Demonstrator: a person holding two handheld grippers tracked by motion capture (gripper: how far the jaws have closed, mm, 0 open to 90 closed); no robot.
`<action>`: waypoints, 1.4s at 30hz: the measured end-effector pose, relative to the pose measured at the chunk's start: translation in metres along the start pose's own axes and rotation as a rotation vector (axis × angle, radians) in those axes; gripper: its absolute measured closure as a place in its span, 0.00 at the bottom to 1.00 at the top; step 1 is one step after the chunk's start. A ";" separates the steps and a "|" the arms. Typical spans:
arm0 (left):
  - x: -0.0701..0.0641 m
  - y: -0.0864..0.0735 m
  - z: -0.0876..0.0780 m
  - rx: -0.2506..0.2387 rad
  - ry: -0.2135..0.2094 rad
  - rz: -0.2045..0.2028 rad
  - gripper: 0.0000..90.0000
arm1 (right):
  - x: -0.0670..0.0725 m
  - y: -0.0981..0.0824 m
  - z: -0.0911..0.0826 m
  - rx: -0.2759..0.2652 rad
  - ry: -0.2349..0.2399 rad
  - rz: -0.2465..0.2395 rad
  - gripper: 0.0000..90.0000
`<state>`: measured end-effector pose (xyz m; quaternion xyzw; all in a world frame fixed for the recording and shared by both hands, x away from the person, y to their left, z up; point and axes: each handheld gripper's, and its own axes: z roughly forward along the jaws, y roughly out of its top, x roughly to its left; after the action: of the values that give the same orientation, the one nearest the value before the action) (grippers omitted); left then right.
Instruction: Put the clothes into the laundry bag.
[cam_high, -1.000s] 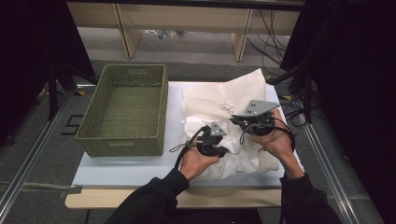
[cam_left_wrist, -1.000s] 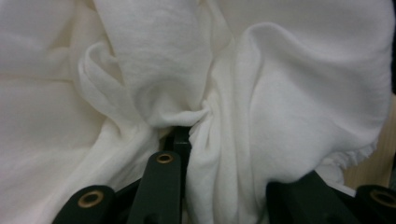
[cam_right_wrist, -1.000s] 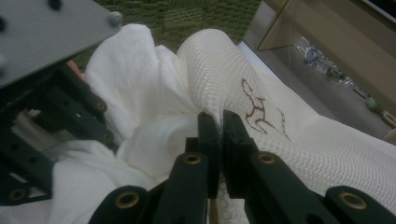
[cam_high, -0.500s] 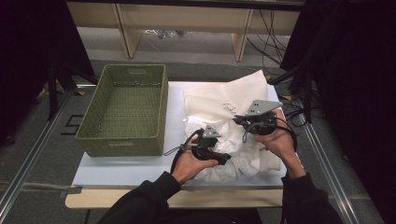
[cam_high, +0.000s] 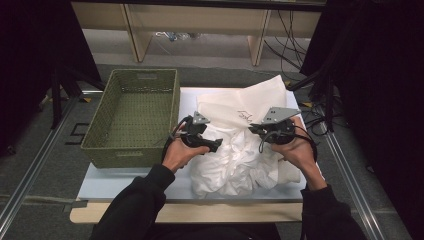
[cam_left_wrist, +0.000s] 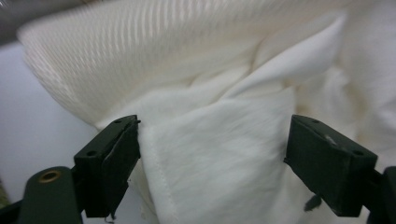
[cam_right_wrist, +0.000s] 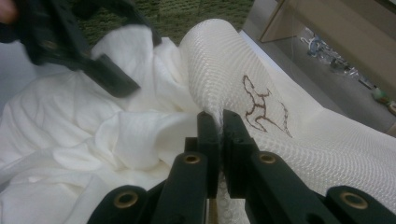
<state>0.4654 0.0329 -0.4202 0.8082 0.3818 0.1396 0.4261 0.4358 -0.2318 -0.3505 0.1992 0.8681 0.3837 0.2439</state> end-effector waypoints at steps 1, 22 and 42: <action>0.001 0.000 0.006 -0.010 -0.017 -0.013 0.17 | 0.000 0.000 0.000 0.000 0.001 -0.003 0.98; -0.080 -0.010 0.000 0.021 -0.182 0.309 0.76 | 0.006 0.002 0.004 0.003 0.021 -0.015 0.98; -0.037 -0.012 -0.028 -0.082 -0.101 0.104 0.29 | 0.006 -0.001 0.001 -0.005 0.031 -0.011 0.98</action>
<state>0.4192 0.0259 -0.4089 0.8147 0.3113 0.1360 0.4699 0.4316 -0.2289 -0.3528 0.1876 0.8719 0.3877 0.2331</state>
